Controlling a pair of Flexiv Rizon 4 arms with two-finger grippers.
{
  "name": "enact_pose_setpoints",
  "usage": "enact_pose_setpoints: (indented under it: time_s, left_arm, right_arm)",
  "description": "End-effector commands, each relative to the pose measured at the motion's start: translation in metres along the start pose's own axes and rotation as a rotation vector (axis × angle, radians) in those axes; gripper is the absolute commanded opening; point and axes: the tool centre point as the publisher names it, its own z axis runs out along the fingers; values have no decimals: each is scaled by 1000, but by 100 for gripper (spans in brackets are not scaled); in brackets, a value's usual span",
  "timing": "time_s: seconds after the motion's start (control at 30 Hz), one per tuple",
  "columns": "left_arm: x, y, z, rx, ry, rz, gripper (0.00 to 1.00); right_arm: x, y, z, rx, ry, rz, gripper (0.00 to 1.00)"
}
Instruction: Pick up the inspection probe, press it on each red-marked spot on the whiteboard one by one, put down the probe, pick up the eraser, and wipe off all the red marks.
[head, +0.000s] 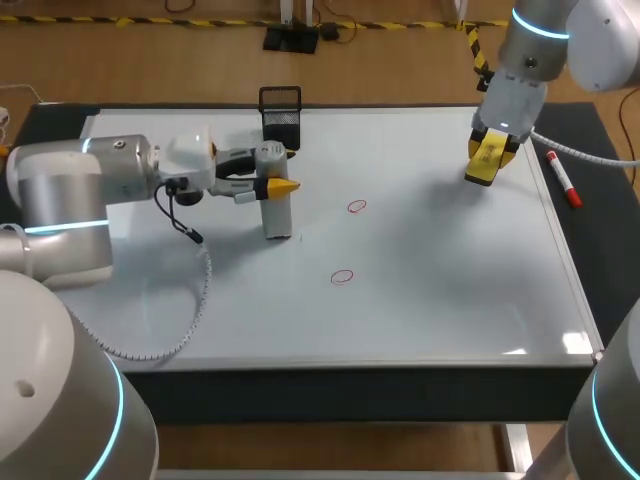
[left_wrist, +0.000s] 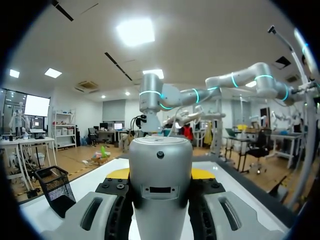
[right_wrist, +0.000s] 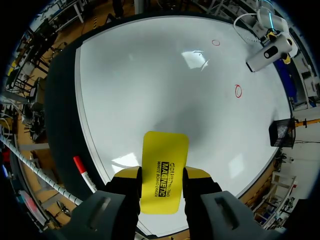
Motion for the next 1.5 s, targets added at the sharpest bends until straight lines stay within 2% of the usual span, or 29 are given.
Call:
enact_pose_setpoints:
  time_s: [0.03,0.57,0.77,1.13,1.5]
  left_arm:
    - [3,1,-1,1,-5,2,0]
    - [7,-4,-2,2,-15,19,0]
    - [1,-16,-7,-7,-35,29,0]
    - [-26,-59,-46,-18,-124,121,0]
    - [-50,-78,-105,-36,-260,151,0]
  right_arm:
    - [0,-1,-1,1,4,-2,0]
    - [0,-1,-1,1,4,-2,0]
    - [0,-1,-1,1,4,-2,0]
    - [0,-1,-1,1,4,-2,0]
    - [0,-1,-1,1,4,-2,0]
